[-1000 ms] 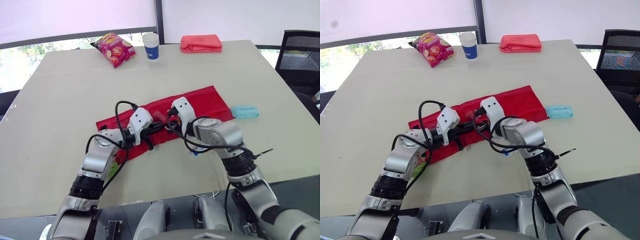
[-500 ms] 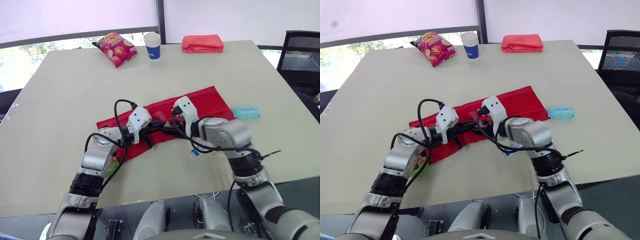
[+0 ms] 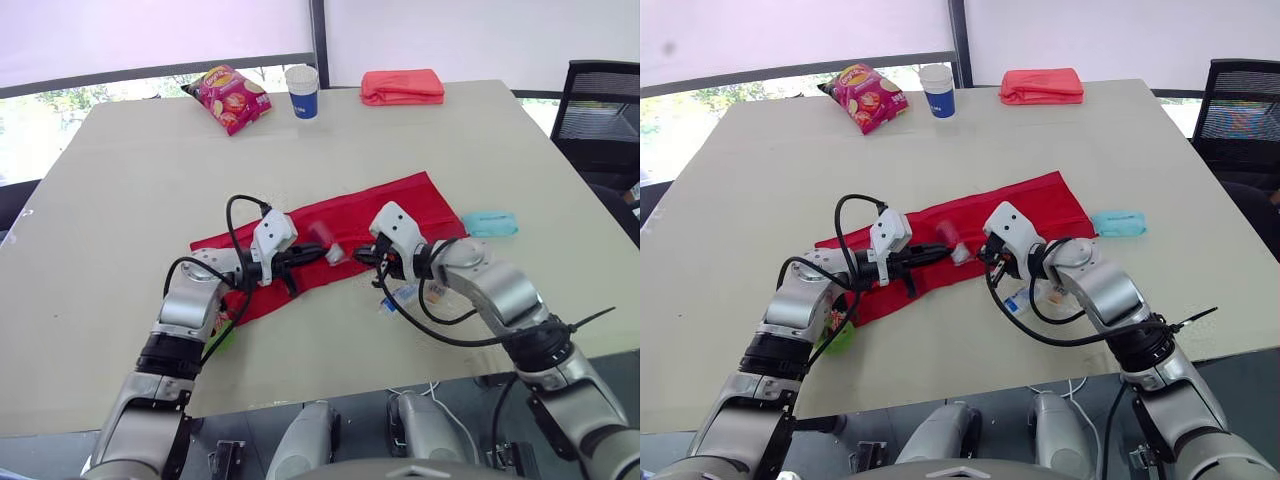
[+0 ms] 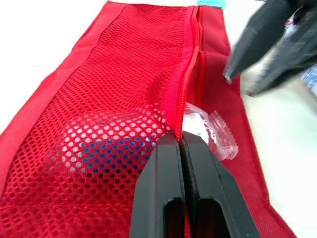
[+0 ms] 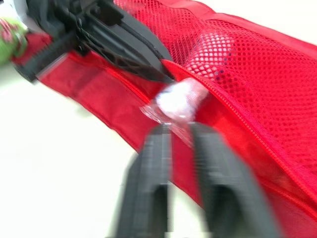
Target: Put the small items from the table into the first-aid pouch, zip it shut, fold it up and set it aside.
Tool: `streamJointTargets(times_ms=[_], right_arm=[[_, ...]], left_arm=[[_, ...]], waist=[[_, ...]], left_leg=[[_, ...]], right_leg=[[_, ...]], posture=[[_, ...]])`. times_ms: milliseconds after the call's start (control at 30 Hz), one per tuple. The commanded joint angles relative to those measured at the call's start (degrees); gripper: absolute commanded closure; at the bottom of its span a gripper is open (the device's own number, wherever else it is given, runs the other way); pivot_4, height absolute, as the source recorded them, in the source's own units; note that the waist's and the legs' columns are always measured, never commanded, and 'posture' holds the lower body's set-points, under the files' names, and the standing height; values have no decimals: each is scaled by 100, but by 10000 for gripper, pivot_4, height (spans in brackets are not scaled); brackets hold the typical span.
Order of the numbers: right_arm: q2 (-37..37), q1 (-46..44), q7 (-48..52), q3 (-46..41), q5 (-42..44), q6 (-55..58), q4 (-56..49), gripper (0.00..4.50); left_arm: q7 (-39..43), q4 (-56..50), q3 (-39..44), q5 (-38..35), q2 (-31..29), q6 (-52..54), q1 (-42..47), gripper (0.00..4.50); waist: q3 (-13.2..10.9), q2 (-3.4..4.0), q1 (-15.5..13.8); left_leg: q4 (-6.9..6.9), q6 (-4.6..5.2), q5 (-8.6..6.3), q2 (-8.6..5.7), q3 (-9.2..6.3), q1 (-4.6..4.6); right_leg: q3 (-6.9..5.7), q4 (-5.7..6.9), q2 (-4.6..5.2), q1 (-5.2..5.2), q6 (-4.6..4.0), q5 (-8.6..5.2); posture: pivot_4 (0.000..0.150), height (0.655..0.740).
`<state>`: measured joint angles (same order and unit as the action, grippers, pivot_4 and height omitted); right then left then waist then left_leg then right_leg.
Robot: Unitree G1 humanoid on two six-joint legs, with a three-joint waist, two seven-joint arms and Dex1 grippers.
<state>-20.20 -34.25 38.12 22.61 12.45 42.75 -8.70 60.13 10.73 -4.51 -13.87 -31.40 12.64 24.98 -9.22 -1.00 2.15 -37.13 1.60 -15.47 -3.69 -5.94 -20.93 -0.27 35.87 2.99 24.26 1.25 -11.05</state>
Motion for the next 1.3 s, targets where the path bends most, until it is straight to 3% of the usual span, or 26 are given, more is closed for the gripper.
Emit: streamJointTargets(times_ms=[33, 367, 967, 1133, 1300], right_arm=[[79, -48, 41, 122, -193, -364, 73, 44664], [620, -363, -104, 456, -911, -1077, 1095, 44664], [1550, -899, -177, 363, -1435, -1691, 2231, 44664], [1487, -742, -184, 250, -1467, -1851, 2068, 44664], [844, -259, 240, 88, -1330, -1790, 1103, 44664]], left_arm=[[160, 46, 112, -152, -64, -15, 159, 45000], [380, 231, 54, -114, -85, -58, 307, 45000], [402, 176, -25, -39, -64, -180, 223, 45000], [384, 209, -45, 18, -80, -282, 199, 45000], [392, 420, -68, 192, -162, -520, 244, 45000]], waist=[[0, 0, -4], [0, 0, -9], [-1, 0, 4], [-1, 0, 2], [-1, 1, -13]], left_leg=[[0, 0, 0, 0, 0, 0], [0, -3, 2, -1, 0, -1], [0, -4, 2, -2, -1, 1], [1, -4, 2, -2, 0, 1], [0, -4, 2, -3, -1, 0]], right_leg=[[0, 0, 0, 0, 0, 0], [2, 0, 0, 1, -2, 1], [4, 2, -1, 1, -4, 3], [5, 2, -1, 1, -5, 3], [5, 2, 1, 1, -5, 3]], posture=[[1500, 7395], [1500, 7395], [1500, 7395], [1500, 7395], [1500, 7395]])
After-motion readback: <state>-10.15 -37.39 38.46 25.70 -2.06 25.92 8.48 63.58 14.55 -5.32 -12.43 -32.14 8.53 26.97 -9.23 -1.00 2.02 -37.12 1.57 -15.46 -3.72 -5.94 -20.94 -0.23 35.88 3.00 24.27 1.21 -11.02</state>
